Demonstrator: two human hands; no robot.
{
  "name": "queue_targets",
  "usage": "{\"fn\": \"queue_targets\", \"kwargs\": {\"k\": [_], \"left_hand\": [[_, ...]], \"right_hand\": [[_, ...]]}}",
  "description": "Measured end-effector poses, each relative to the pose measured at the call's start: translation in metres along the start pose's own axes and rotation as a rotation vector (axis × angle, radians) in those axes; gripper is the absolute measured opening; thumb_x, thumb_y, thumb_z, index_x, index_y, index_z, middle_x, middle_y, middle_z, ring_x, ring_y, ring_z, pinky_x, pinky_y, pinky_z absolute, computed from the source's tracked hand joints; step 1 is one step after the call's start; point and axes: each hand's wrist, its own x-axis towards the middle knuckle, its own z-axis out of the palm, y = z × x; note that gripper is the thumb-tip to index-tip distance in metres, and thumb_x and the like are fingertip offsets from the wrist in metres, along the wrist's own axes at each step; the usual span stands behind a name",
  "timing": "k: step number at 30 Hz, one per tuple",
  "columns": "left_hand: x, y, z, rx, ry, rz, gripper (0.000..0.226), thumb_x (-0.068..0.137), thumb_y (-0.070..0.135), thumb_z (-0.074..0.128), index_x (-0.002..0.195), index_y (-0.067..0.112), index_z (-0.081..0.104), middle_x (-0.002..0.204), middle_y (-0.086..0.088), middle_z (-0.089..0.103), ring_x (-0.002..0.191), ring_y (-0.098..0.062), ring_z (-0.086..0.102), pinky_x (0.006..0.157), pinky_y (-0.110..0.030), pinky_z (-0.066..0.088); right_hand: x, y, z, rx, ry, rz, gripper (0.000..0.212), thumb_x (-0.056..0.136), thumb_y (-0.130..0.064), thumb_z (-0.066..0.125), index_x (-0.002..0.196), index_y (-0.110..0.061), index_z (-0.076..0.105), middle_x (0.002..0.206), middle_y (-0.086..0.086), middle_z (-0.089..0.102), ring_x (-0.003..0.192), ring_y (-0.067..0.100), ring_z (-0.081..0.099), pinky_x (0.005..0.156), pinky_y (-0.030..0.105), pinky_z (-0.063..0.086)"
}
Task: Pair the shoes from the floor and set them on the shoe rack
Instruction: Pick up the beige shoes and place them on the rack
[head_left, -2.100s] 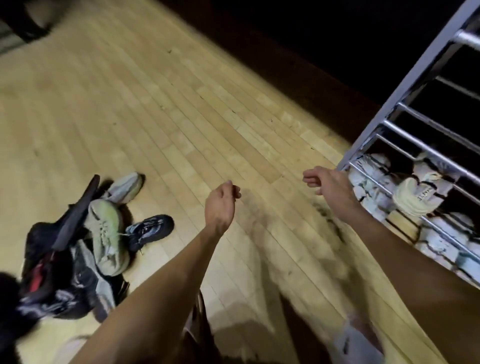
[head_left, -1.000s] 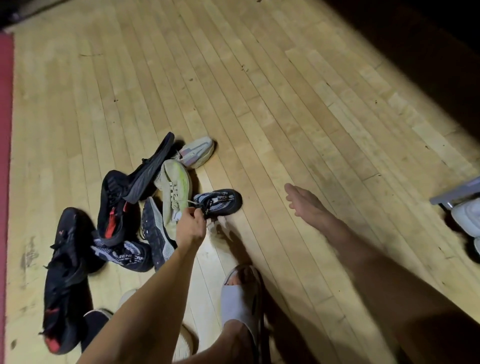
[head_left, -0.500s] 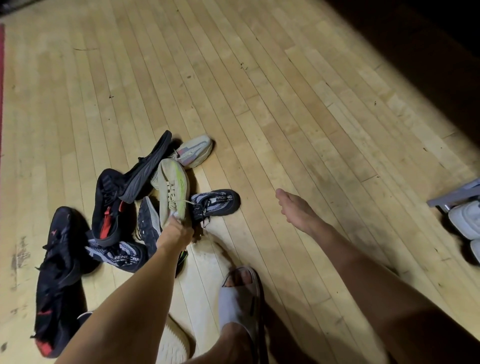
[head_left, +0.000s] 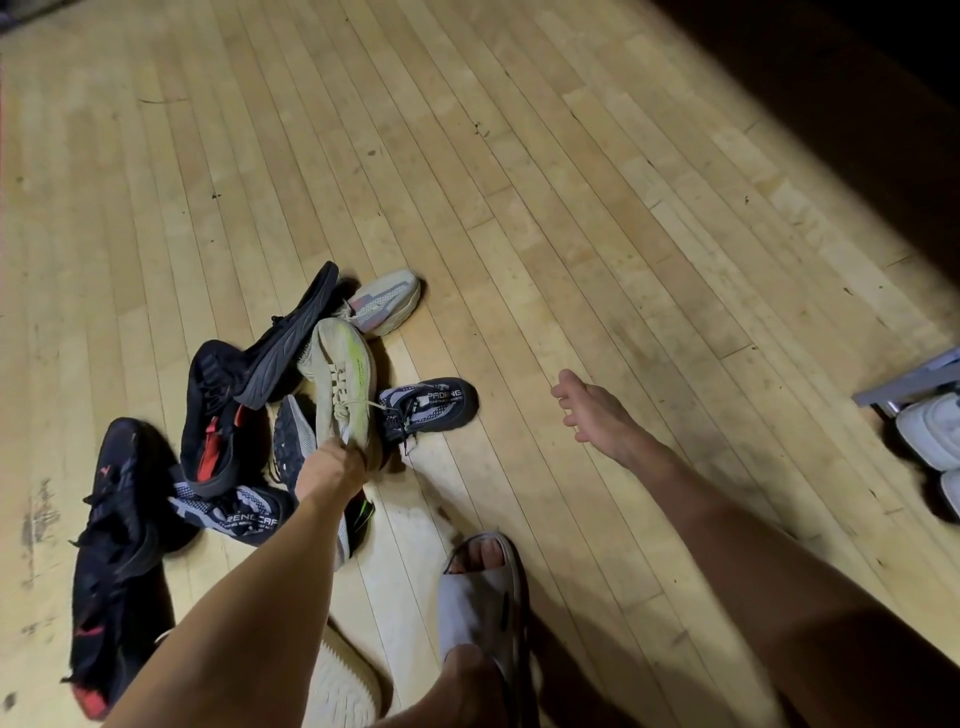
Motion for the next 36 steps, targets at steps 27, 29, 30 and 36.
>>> {"fn": "queue_targets", "kwargs": {"k": [27,29,30,36], "left_hand": [[-0.195,0.193,0.038,-0.189,0.23,1.335,0.024,0.088,0.023,0.048,0.069,0.008,0.048,0.064,-0.003,0.049,0.073,-0.019,0.043,0.061,-0.03,0.03],[-0.214,0.197,0.052,-0.179,0.184,1.42,0.023,0.088,0.022,0.049,0.069,0.009,0.048,0.064,0.006,0.043,0.073,-0.015,0.041,0.061,-0.03,0.032],[-0.222,0.198,0.058,-0.165,0.16,1.44,0.023,0.088,0.024,0.048,0.069,0.01,0.049,0.064,0.008,0.042,0.073,-0.014,0.042,0.062,-0.031,0.035],[-0.261,0.215,0.094,-0.337,0.015,1.185,0.021,0.093,0.036,0.043,0.109,0.033,0.056,0.076,0.008,0.059,0.075,-0.014,0.055,0.066,-0.03,0.041]], "right_hand": [[-0.054,-0.06,-0.106,0.918,0.051,-0.283,0.052,0.1,-0.052,0.039,0.133,-0.016,0.058,0.127,0.008,0.067,0.116,0.021,0.064,0.098,0.035,0.049],[-0.06,-0.049,-0.125,0.983,0.173,-0.272,0.047,0.093,-0.039,0.058,0.13,-0.01,0.06,0.121,0.01,0.07,0.111,0.022,0.067,0.093,0.034,0.053],[-0.063,-0.042,-0.134,1.006,0.237,-0.268,0.047,0.087,-0.032,0.065,0.128,-0.009,0.061,0.119,0.011,0.071,0.11,0.024,0.068,0.093,0.036,0.054],[-0.085,-0.009,-0.172,1.178,0.337,-0.207,0.039,0.09,-0.009,0.053,0.128,-0.002,0.059,0.121,0.019,0.069,0.111,0.032,0.067,0.082,0.036,0.057]]}}
